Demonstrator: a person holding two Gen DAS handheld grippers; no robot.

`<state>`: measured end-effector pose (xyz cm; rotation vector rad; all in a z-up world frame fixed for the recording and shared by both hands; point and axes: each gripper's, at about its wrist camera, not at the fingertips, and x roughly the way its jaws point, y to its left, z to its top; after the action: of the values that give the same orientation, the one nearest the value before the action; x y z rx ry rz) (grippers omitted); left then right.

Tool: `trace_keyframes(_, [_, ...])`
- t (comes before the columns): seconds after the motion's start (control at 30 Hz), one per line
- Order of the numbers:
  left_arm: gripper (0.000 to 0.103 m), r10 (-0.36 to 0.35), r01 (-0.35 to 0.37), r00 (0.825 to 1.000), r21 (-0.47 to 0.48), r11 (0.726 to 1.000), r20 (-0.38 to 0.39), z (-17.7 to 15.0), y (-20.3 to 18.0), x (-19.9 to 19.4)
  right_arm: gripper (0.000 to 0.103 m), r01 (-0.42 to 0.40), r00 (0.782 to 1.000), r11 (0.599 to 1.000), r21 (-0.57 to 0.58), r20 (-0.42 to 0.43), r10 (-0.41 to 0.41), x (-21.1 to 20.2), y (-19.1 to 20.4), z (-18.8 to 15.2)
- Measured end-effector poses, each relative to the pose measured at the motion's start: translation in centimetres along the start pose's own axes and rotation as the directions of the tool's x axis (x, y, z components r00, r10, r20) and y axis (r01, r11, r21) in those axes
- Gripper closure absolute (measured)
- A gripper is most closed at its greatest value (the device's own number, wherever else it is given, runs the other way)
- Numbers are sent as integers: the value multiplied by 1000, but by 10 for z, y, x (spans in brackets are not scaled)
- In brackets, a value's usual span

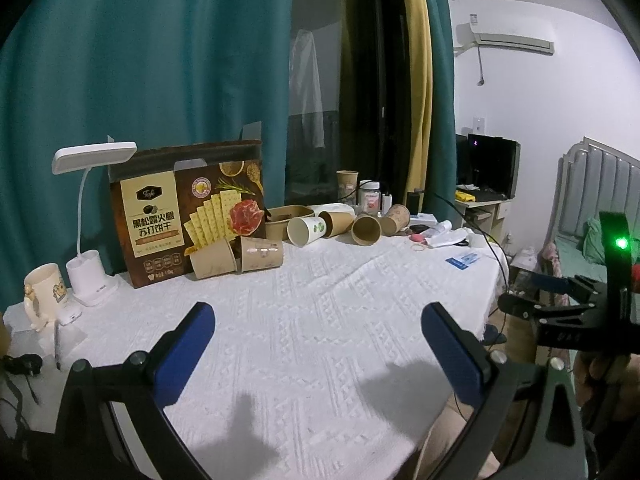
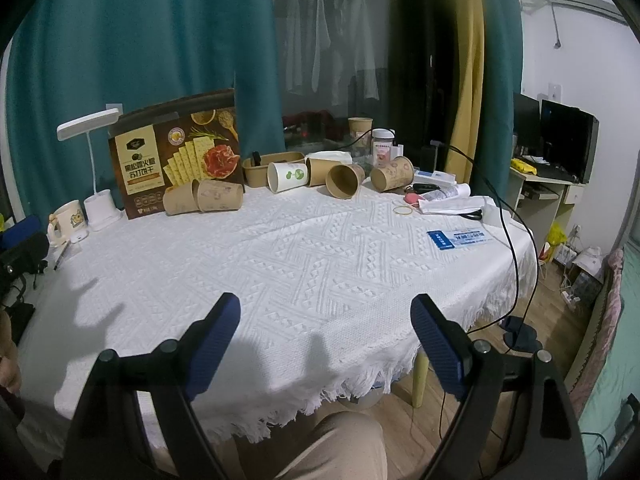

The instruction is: Flip cup upright

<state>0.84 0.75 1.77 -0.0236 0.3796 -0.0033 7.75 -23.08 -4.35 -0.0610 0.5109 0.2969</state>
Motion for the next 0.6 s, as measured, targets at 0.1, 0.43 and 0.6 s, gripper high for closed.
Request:
trace_keyframes(0.1, [0, 1, -1, 1000, 2, 1000, 1, -1, -1, 0, 18, 1, 1000, 1000, 1, -1, -1, 0, 0, 1])
trace_keyframes(0.43, [0, 1, -1, 1000, 1, 1000, 4, -2, -2, 0, 18, 2, 1000, 1000, 0, -2, -2, 1, 0, 1])
trace_keyframes(0.6, [0, 4, -4, 1000, 2, 1000, 6, -2, -2, 0, 18, 1, 1000, 1000, 0, -2, -1, 1, 0, 1])
